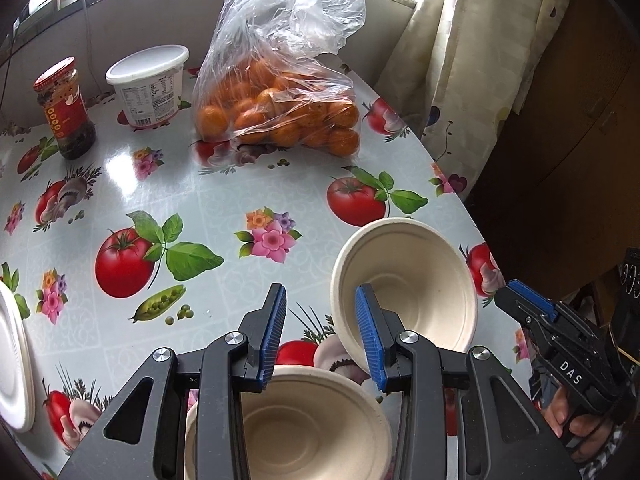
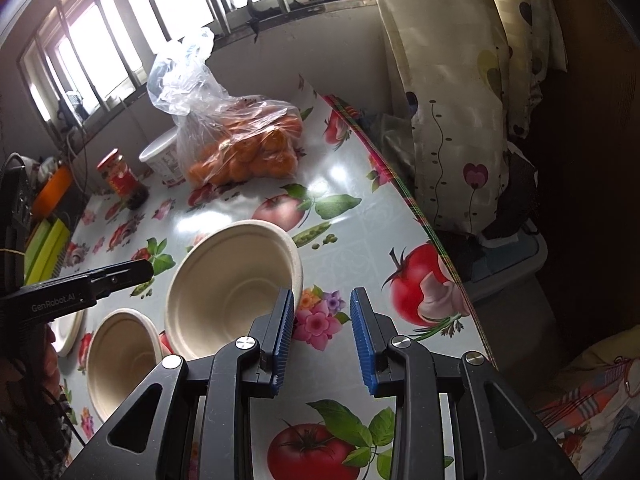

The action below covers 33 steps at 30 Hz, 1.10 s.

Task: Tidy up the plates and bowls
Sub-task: 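Move both tools to the next beige paper bowl, then close both grippers on the rim of that beige bowl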

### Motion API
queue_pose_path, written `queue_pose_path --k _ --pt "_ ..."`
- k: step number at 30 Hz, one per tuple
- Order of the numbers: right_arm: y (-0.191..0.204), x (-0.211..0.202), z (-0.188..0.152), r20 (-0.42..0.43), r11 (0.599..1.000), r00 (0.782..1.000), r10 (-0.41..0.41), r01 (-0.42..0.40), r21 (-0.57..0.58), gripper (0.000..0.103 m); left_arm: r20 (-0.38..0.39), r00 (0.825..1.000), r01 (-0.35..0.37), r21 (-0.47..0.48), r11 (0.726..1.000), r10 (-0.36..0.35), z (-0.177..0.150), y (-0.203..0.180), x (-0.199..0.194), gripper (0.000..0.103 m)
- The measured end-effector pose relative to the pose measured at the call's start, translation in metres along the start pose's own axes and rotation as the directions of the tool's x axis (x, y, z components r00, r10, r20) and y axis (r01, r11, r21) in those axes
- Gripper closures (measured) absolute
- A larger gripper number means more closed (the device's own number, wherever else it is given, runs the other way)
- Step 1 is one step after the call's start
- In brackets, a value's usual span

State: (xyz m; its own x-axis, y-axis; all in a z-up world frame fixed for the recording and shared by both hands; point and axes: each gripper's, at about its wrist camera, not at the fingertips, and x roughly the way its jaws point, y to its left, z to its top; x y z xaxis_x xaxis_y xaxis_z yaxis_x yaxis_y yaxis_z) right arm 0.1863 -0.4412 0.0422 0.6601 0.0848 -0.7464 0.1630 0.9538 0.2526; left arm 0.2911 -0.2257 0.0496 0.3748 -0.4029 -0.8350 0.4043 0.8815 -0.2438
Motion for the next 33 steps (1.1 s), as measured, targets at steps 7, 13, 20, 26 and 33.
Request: queue_pose_path --k 7,13,20,26,33 --pt "0.003 0.01 -0.003 -0.023 1.0 0.999 0.03 -0.03 0.002 0.08 -0.019 1.0 -0.007 0.01 1.0 0.007 -0.002 -0.002 0.01 0.066" --pt "0.006 0.018 -0.006 -0.042 0.998 0.998 0.056 -0.056 0.003 0.081 -0.032 0.999 -0.005 0.002 1.0 0.005 -0.003 -0.001 0.018 0.067" --pt "0.007 0.023 -0.008 -0.054 0.998 0.996 0.068 -0.068 0.008 0.086 -0.049 0.999 0.011 0.002 1.0 -0.011 -0.005 -0.001 0.025 0.072" --pt "0.008 0.024 -0.008 -0.054 0.997 0.996 0.072 -0.072 0.008 0.091 -0.056 0.998 0.02 0.0 1.0 -0.02 -0.005 -0.002 0.029 0.078" --pt "0.009 0.024 -0.008 -0.048 0.997 0.996 0.077 -0.076 0.014 0.091 -0.059 0.998 0.014 0.004 1.0 -0.013 -0.006 -0.003 0.031 0.084"
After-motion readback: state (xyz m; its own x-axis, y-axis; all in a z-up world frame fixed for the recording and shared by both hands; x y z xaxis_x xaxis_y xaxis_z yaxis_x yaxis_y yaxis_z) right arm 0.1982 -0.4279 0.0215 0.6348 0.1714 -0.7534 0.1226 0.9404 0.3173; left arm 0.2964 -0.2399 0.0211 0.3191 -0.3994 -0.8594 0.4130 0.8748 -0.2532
